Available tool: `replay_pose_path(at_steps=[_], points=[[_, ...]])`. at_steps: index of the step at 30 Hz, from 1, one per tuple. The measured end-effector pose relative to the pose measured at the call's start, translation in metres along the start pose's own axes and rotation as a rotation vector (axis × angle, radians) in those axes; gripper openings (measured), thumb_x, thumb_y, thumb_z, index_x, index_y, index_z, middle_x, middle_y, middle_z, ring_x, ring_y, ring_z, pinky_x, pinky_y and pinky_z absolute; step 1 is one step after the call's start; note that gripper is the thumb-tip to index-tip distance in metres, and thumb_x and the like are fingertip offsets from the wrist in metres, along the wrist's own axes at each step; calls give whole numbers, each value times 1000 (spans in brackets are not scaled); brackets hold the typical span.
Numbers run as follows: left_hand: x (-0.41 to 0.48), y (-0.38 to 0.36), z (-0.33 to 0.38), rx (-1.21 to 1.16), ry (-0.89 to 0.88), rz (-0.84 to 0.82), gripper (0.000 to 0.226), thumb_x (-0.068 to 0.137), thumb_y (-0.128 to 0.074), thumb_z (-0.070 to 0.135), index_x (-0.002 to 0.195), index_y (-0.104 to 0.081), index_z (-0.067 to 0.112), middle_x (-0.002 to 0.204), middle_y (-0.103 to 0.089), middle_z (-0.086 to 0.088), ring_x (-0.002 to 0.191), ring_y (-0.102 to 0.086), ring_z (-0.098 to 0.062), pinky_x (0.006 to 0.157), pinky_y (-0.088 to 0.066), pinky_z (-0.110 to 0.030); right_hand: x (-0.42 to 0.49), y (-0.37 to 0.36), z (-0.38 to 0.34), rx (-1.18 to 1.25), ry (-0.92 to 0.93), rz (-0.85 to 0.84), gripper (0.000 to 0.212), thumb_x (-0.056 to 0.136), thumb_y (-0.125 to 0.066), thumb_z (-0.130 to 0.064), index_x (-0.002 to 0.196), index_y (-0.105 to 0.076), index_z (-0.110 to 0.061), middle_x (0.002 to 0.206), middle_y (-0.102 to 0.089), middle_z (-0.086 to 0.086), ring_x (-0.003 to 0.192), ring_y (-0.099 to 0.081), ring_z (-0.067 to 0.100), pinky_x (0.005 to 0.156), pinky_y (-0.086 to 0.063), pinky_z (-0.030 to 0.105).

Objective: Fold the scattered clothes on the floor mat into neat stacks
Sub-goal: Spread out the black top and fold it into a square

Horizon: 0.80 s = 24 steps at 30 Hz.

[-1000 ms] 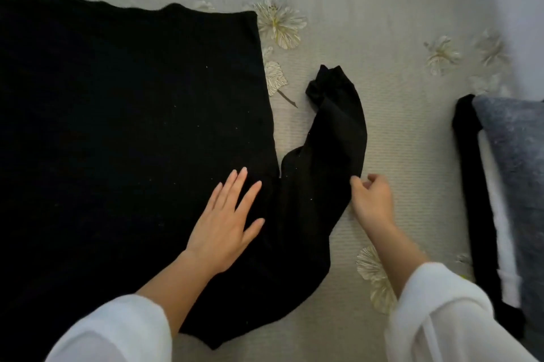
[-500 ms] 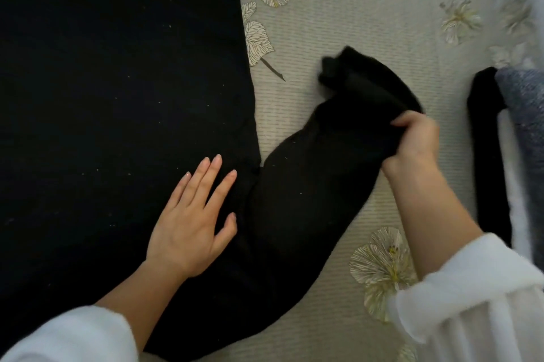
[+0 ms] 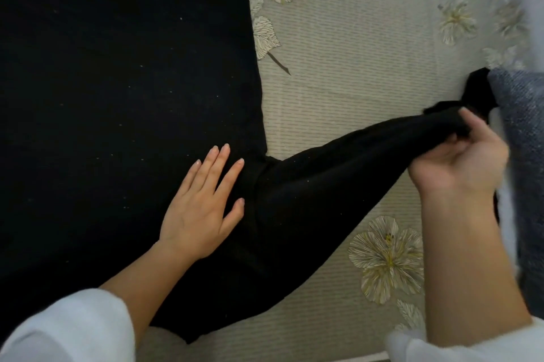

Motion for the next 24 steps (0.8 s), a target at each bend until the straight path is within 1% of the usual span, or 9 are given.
replay_pose_path(at_steps=[5, 7, 9, 11, 14, 17, 20, 22, 24], points=[[-30, 6, 30, -340, -53, 13, 62, 96, -20, 48, 150, -22, 18, 160, -6, 1, 146, 11, -7, 117, 8, -26, -40, -79, 44, -209, 286, -103, 35, 96, -45, -11, 130, -50, -6, 126, -59, 14, 115, -57, 28, 106, -42, 43], [-44, 2, 43, -352, -95, -10, 61, 96, -18, 48, 150, -21, 20, 159, -1, 4, 144, 17, -5, 117, 10, -27, -68, -120, 76, -509, 321, -393, 48, 95, -48, -24, 141, -42, -12, 130, -58, 12, 122, -54, 25, 107, -41, 46], [-53, -6, 45, -309, -113, -59, 61, 96, -12, 48, 152, -12, 24, 159, 4, 5, 143, 20, -6, 118, 10, -31, -91, -144, 112, -940, 206, -784, 63, 89, -55, -41, 146, -34, -24, 114, -67, -3, 108, -62, 11, 94, -52, 34], [-60, -14, 42, -269, -125, -134, 61, 95, -9, 46, 152, -9, 23, 160, -9, 2, 146, 10, -11, 118, 14, -33, -99, -139, 143, -1307, 52, -1015, 67, 85, -60, -51, 144, -37, -29, 111, -66, -12, 101, -61, 0, 87, -52, 24], [-70, -20, 43, -177, -211, -225, 67, 89, 0, 43, 152, -2, 20, 158, -19, -6, 147, -6, -23, 112, 22, -43, -83, -98, 165, -1654, 69, -952, 50, 90, -58, -44, 137, -49, -28, 105, -63, -13, 95, -60, 1, 86, -48, 24], [-75, -21, 44, 26, -233, -233, 64, 91, -17, 39, 151, -21, 16, 152, -34, -6, 142, -28, -27, 115, -8, -51, -68, -49, 169, -1840, 84, -820, 40, 93, -56, -32, 133, -54, -23, 93, -59, -15, 85, -59, 4, 77, -43, 21], [-77, -16, 36, 10, -369, -239, 53, 96, -33, 33, 146, -37, 14, 150, -38, -6, 142, -27, -27, 116, -4, -48, -60, -21, 175, -1941, 157, -808, 45, 92, -58, -29, 135, -49, -25, 102, -55, -10, 83, -56, 3, 69, -39, 15], [-80, -2, 17, -9, -409, -104, 41, 86, -43, 31, 119, -67, 23, 127, -62, 2, 125, -51, -17, 113, -19, -42, -59, -16, 180, -1954, 247, -772, 49, 91, -58, -31, 137, -45, -25, 105, -53, -8, 86, -55, 6, 69, -41, 17], [-80, 14, -15, -72, -323, 19, 40, 76, -42, 27, 99, -74, 25, 108, -68, 5, 107, -63, -14, 104, -40, -38, -64, -13, 185, -1987, 440, -725, 51, 89, -60, -33, 136, -47, -18, 113, -53, 1, 101, -55, 19, 82, -46, 31]])
Point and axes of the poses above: each hand's wrist, its own x-axis towards the middle knuckle, its own y-axis out of the back of the hand, z = x × y, the point moved 2 cm from there along x, towards the middle knuckle
